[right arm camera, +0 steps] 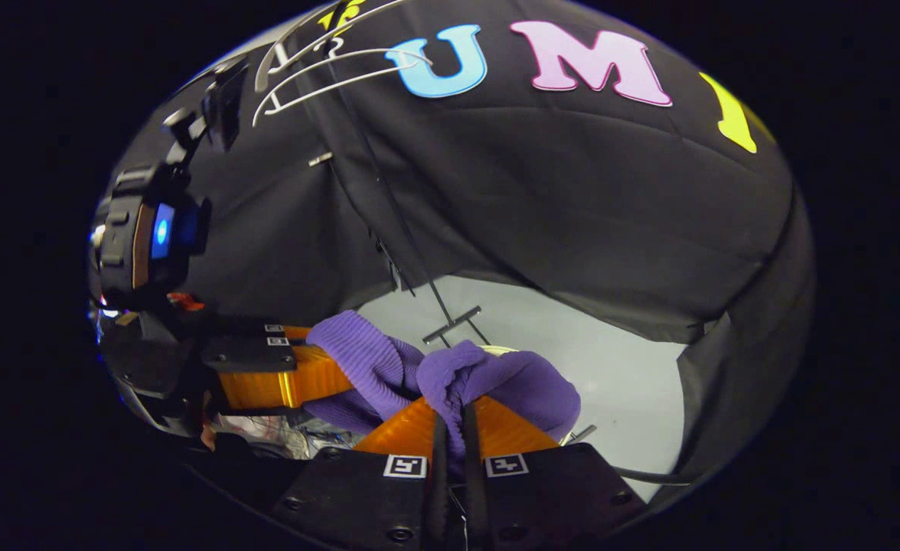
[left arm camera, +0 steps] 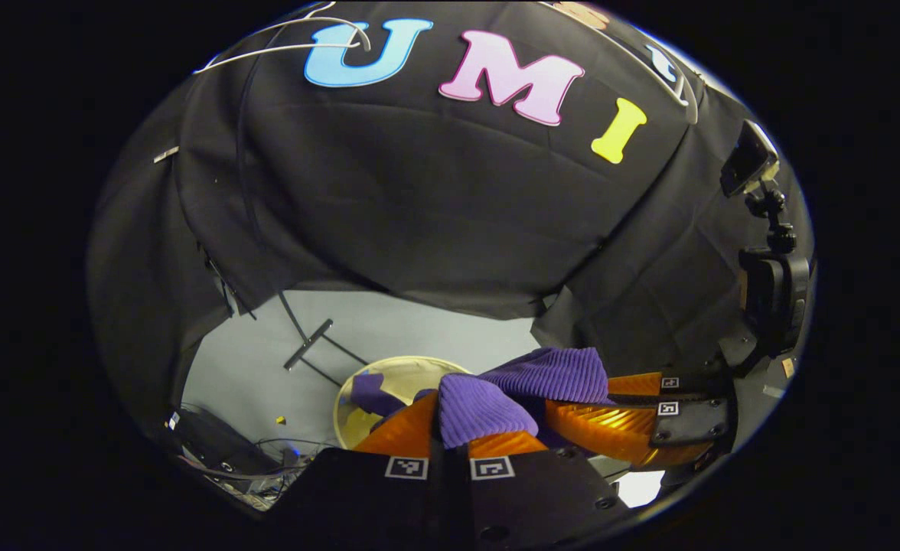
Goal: Grasp the clothes on the hanger with both hands and then place them into the laundry hamper below.
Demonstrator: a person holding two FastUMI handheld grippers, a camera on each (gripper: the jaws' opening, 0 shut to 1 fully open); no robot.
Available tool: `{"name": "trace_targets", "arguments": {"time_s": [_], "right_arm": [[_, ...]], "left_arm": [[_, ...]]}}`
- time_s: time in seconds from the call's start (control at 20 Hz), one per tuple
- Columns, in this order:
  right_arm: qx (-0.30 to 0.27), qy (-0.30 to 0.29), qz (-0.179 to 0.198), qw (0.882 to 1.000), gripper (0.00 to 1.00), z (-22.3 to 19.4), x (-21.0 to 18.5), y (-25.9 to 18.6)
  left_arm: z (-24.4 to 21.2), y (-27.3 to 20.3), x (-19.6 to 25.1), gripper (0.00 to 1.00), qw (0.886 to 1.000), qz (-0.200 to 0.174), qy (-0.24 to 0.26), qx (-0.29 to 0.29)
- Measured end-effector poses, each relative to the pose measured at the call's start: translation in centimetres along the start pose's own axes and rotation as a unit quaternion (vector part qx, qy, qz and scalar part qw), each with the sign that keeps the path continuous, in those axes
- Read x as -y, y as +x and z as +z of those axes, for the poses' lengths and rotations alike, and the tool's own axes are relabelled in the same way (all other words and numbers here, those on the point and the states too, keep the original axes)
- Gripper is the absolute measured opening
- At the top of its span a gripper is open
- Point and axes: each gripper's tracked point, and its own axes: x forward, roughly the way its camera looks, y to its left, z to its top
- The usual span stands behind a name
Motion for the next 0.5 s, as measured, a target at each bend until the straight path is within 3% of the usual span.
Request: {"name": "trace_targets", "arguments": {"time_s": [0.35,0.5], "right_arm": [[-0.028,-0.001,-0.006,1.000,0.13,-0.9,0.4,0.0],[-0.044,-0.006,-0.014,0.999,0.13,-1.8,1.2,-0.4]], "left_arm": [[-0.9,0.6,-0.6,0.05,1.000,0.022,-0.011,-0.014],[-1.3,0.1,-1.0,0.11,0.999,0.023,-0.023,-0.026]]}}
